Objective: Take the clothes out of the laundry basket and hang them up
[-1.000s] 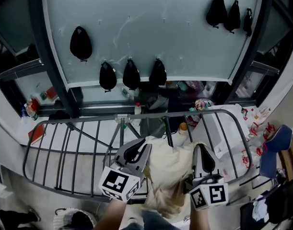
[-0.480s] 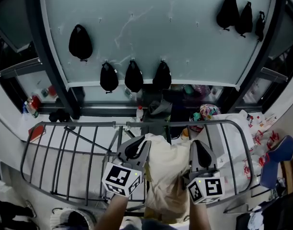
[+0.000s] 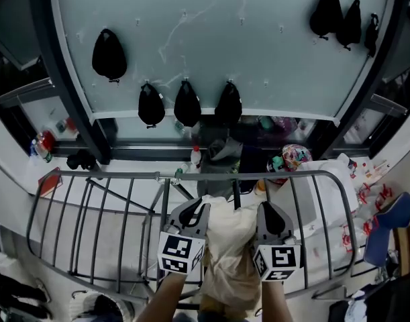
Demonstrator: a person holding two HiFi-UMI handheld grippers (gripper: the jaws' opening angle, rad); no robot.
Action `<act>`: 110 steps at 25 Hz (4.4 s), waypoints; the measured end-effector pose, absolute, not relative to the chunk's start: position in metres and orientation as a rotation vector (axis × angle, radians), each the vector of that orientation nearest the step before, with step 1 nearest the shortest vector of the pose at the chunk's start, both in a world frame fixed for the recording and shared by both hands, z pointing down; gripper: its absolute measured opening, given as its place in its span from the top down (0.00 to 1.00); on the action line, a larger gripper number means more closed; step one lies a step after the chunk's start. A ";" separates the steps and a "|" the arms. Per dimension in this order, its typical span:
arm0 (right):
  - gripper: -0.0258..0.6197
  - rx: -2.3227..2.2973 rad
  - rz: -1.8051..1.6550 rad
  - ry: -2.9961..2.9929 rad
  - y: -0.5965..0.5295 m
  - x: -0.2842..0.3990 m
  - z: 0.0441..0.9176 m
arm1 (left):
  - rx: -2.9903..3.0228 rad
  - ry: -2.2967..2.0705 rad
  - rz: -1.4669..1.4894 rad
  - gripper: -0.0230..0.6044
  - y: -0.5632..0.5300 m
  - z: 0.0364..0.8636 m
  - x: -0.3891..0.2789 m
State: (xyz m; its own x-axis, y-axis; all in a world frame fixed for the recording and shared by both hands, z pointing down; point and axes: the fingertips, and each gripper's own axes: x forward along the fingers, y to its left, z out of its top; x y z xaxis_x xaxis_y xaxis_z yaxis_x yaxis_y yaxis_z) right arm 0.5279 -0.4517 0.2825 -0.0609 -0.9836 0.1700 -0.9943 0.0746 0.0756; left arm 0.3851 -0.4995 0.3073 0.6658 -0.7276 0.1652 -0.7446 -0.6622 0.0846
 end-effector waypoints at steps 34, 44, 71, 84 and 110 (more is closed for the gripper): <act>0.75 1.942 -0.017 -2.321 -0.429 0.472 0.227 | 2.662 -1.353 0.130 0.61 -0.467 0.286 0.331; 0.75 1.717 -0.059 -2.503 -0.385 0.351 0.219 | 2.578 -1.573 0.047 0.61 -0.396 0.260 0.210; 0.75 0.758 -0.073 -3.009 -0.236 -0.028 0.221 | 1.879 -2.365 0.004 0.61 -0.160 0.265 -0.146; 0.75 0.185 0.018 -3.110 -0.175 -0.096 0.234 | 1.302 -2.709 0.001 0.61 -0.033 0.273 -0.181; 0.75 -0.286 -0.041 -3.029 0.004 -0.231 0.308 | 0.893 -2.817 -0.018 0.61 0.162 0.335 -0.278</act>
